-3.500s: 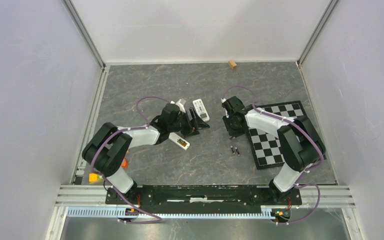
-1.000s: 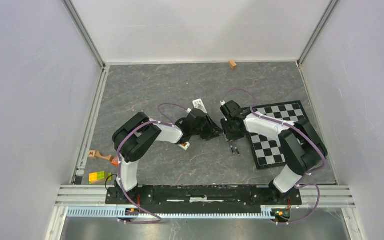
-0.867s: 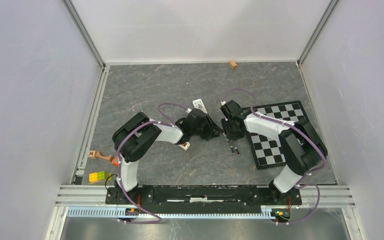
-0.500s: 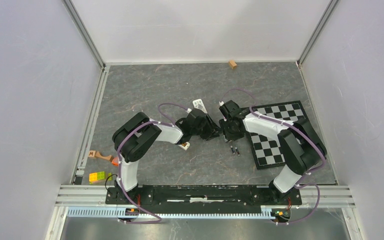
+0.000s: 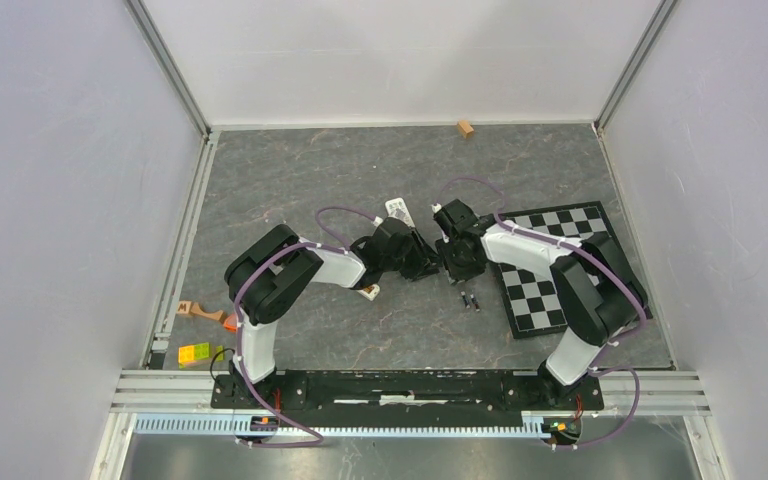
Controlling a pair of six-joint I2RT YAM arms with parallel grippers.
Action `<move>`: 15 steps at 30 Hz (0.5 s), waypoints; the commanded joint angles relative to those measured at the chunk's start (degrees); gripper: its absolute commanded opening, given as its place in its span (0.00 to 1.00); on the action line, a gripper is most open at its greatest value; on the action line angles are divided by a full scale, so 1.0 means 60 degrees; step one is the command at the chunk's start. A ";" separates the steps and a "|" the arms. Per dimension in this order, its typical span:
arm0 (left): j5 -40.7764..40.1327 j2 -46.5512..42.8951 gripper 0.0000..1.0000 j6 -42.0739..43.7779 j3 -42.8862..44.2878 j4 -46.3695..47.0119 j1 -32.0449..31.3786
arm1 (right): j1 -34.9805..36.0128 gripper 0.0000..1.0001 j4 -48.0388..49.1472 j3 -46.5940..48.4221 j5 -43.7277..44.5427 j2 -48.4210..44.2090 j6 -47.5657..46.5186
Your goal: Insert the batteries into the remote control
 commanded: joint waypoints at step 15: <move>-0.0332 -0.0085 0.45 0.0268 -0.0277 -0.0343 -0.0004 | 0.0079 0.38 0.0209 -0.0291 0.0295 0.0941 -0.0157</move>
